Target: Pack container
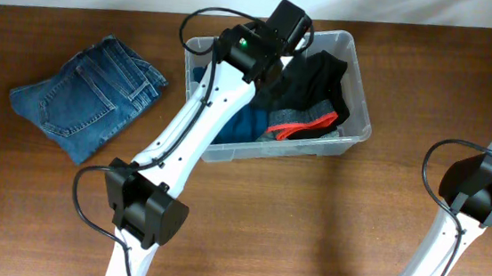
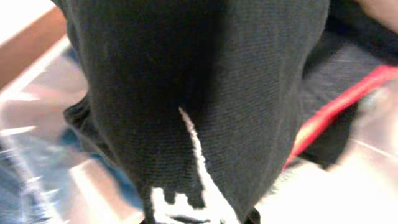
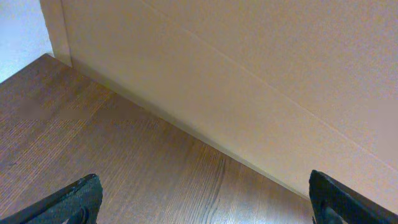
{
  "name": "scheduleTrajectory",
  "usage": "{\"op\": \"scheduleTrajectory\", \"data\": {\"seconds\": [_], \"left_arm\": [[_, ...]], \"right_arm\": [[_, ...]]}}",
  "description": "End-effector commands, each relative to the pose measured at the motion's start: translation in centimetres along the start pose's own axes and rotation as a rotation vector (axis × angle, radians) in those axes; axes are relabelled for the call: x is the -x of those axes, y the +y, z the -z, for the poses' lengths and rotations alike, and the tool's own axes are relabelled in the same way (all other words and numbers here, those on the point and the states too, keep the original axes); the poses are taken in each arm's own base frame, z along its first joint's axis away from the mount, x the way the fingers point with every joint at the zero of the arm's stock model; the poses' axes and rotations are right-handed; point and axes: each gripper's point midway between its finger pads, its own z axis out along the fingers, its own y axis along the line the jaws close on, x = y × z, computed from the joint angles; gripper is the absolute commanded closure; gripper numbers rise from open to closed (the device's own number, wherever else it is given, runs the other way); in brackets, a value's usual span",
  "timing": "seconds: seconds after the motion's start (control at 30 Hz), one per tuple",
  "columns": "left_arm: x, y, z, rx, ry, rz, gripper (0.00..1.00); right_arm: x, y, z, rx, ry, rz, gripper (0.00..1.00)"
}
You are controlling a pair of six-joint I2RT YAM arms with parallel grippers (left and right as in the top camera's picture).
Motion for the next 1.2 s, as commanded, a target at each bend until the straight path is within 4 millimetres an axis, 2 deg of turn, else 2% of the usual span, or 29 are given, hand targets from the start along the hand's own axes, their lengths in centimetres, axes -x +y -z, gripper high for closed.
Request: {"op": "scheduleTrajectory", "data": {"seconds": [0.0,0.17,0.23,0.4,0.5,0.63,0.77,1.0,1.17], "left_arm": [[-0.6,-2.5,-0.2,-0.128,0.021,-0.018,0.99],[-2.3,-3.3,-2.1,-0.131,0.085,-0.034,0.99],[-2.0,-4.0,-2.4,-0.160,0.069,-0.034,1.00],[1.7,-4.7,-1.5,-0.203,-0.077,-0.023,1.00],[4.0,-4.7,-0.2,-0.216,-0.167,-0.019,1.00],[7.0,-6.4,2.0,-0.345,-0.287,0.012,1.00],[7.0,-6.1,2.0,-0.360,-0.269,0.105,1.00],[7.1,-7.3,2.7,-0.485,-0.271,0.100,1.00],[5.7,-8.4,2.3,-0.545,-0.203,0.096,1.00]], "right_arm": [[1.2,-0.8,0.8,0.000,-0.028,-0.034,0.02],[1.2,-0.8,0.8,0.000,-0.028,-0.034,0.02],[1.2,-0.8,0.8,0.000,-0.028,-0.034,0.02],[1.2,-0.8,0.8,0.000,-0.028,-0.034,0.02],[1.2,-0.8,0.8,0.000,-0.028,-0.034,0.02],[1.2,-0.8,0.8,0.000,-0.028,-0.034,0.02],[1.2,-0.8,0.8,0.000,-0.028,-0.034,0.02],[1.2,-0.8,0.8,0.000,-0.028,-0.034,0.01],[1.2,-0.8,0.8,0.000,-0.028,-0.034,0.02]]}}
